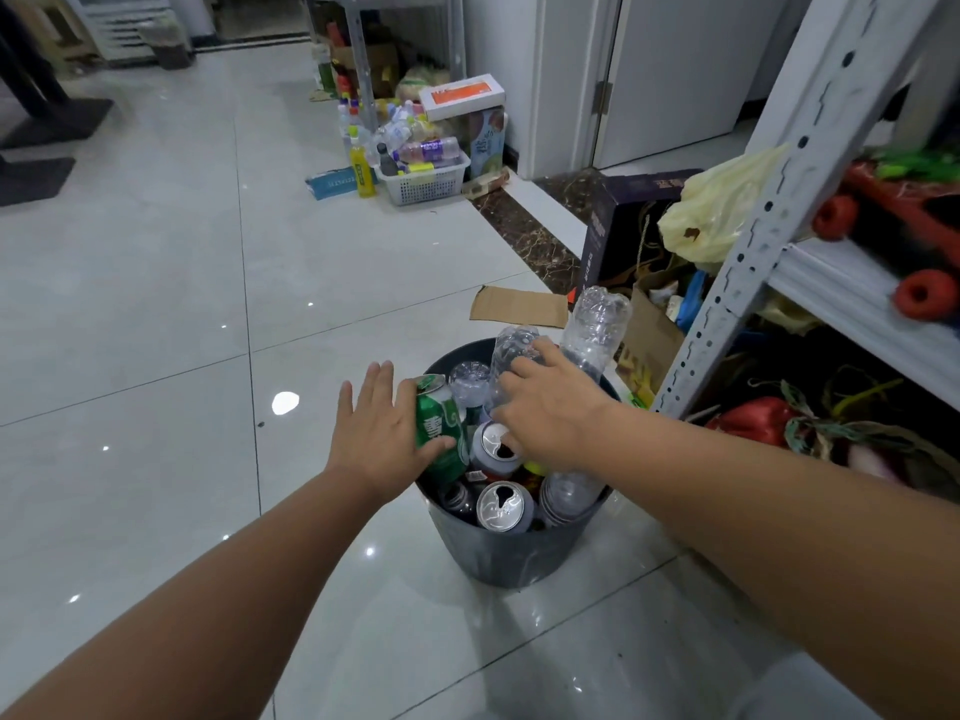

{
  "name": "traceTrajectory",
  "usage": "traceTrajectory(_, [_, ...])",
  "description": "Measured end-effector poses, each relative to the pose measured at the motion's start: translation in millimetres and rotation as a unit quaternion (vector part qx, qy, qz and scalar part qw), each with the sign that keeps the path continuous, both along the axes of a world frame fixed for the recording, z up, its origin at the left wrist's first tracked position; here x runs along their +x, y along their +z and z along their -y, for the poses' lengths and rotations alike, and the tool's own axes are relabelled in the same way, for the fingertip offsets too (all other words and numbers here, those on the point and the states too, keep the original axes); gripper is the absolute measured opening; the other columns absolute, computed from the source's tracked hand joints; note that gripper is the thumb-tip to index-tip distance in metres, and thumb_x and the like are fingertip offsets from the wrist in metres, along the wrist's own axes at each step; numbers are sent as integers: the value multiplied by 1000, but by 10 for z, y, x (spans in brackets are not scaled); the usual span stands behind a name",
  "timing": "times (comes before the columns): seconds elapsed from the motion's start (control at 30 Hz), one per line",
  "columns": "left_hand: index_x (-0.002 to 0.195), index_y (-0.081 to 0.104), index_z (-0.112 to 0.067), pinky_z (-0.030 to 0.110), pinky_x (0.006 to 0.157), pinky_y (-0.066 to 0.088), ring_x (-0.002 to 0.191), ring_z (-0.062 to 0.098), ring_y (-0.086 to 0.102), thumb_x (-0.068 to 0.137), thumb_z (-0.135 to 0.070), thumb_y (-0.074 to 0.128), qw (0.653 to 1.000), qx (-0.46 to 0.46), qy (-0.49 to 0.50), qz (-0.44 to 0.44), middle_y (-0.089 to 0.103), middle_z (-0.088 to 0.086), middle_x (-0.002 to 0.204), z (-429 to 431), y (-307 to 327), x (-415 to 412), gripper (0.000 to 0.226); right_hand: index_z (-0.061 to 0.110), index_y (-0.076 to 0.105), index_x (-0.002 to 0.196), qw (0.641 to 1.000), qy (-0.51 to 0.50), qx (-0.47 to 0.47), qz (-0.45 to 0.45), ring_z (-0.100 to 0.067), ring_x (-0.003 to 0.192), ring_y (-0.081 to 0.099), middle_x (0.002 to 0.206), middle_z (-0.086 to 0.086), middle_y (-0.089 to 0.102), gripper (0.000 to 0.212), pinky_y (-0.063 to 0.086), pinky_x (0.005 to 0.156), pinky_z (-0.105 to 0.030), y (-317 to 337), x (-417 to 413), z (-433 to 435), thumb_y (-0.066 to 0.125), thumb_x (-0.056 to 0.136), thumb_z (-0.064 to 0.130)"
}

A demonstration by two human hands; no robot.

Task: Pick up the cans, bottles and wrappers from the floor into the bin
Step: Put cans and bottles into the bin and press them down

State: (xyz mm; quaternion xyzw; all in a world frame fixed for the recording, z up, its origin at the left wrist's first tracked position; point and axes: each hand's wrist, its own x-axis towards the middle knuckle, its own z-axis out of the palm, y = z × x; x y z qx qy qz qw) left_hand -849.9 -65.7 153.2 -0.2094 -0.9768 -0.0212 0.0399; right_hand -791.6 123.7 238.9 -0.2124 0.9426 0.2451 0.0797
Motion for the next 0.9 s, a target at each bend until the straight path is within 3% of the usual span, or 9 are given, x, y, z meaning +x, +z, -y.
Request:
traceTrajectory(0.2, [150, -5, -10, 50, 118, 4, 147, 27, -4, 85, -68, 40, 1000, 3, 9, -1, -3, 13, 159, -96, 257, 159, 98, 28, 29, 145, 997, -14, -64, -35, -27, 143, 9, 157, -11, 17, 51, 5, 112, -52, 266, 325, -336, 26, 99, 47])
traceTrajectory(0.37, [149, -16, -15, 50, 116, -2, 146, 24, -9, 90, -65, 24, 998, -12, -58, -36, -13, 8, 159, -319, 434, 622, 86, 32, 2, 150, 996, -48, -48, -57, -26, 145, -2, 159, -9, -2, 58, 0, 115, -51, 379, 838, -669, 19, 98, 52])
traceTrajectory(0.67, [145, -24, -22, 48, 116, -10, 143, 19, -21, 92, -63, 10, 987, -12, -152, -40, -23, 2, 156, -927, 481, 1425, 75, 32, -2, 150, 987, -103, -92, -88, -24, 146, -3, 159, -10, -3, 62, 3, 116, -44, 291, 1733, -1101, 20, 97, 55])
traceTrajectory(0.9, [147, -22, -20, 40, 112, -19, 143, 16, -22, 94, -60, 15, 965, 5, -262, 16, -24, 1, 155, -1592, 27, 1909, 76, 33, 1, 150, 960, -218, -169, -46, -21, 146, 0, 159, -6, -4, 62, 6, 115, -41, -344, 2361, -1609, 27, 97, 53])
